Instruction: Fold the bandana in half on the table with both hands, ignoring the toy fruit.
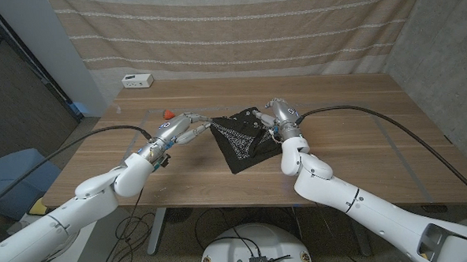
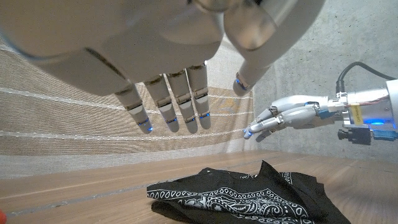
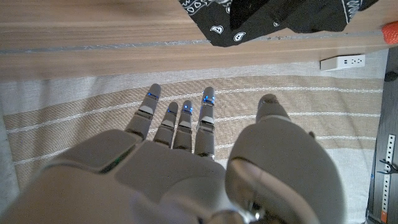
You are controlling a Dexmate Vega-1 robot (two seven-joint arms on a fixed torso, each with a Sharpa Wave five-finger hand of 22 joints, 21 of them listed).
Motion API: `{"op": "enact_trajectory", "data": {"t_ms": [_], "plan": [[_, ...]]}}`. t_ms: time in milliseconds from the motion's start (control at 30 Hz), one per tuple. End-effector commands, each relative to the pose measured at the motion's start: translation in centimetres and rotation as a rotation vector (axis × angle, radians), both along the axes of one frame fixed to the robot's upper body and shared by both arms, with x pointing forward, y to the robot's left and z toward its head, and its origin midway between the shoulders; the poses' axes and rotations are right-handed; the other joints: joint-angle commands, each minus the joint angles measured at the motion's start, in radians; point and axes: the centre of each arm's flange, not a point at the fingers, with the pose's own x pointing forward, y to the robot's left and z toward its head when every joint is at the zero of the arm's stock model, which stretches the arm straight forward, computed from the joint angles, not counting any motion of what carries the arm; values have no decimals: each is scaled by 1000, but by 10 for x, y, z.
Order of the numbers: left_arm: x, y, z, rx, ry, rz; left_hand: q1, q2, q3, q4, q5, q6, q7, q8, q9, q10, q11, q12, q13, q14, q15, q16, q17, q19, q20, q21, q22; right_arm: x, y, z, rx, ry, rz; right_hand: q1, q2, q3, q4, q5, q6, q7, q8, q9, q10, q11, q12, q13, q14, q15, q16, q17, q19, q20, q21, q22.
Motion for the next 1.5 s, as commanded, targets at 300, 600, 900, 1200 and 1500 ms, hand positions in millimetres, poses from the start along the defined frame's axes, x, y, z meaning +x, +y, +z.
{"op": "enact_trajectory", "data": {"t_ms": [300, 600, 900, 1200, 1500], "plan": [[5, 10, 2, -24, 5, 25, -9, 3, 1, 4, 1, 2, -5, -3, 4, 7, 2, 0, 5, 10, 1, 4, 2, 9, 1, 5, 1, 3, 3, -30, -110, 47, -108, -7, -5, -9, -9, 13, 54, 5, 18, 3, 26, -1, 13, 1, 7, -13, 2, -3, 17, -5, -4, 2], [2, 10, 2, -23, -2, 27, -11, 5, 1, 6, 1, 0, -5, -5, 4, 6, -1, -2, 5, 11, -1, 2, 2, 8, 0, 5, 2, 5, 4, -38, -156, 81, -133, -17, -8, -15, -8, 16, 90, 10, 29, 4, 31, -2, 13, 1, 3, -16, -1, -4, 17, -6, -8, 2], [-1, 9, 1, -22, -7, 23, -13, 10, 3, 9, 2, -4, -5, -8, 4, 2, -2, -5, 5, 10, 0, 0, 2, 9, 1, 5, 2, 6, 6, -43, -192, 121, -138, -44, -14, -29, -2, 23, 179, 13, 56, 6, 40, -7, 12, 0, -3, -19, -5, -5, 5, -3, -19, 2], [-2, 9, -1, -21, -3, 29, -15, 12, 4, 12, 2, -8, -10, -10, 4, -2, -1, -8, 5, 9, -1, -2, 2, 8, 2, 5, 2, 9, 12, -48, -233, 145, -112, -24, -1, -20, -19, 38, 243, 8, 71, 5, 64, -35, 15, -2, -28, -34, -17, -11, -40, 3, -43, 2], [-1, 8, -2, -12, 4, 37, -16, 13, 5, 13, 2, -17, -11, -14, 4, -8, -2, -12, 5, 6, -1, -5, 2, 8, 2, 4, 2, 6, 17, -47, -207, 85, -3, 231, 93, 118, -155, 66, 361, -62, 94, 2, 136, -130, 15, -7, 3, -93, -6, -26, -15, -35, -46, 0]]}}
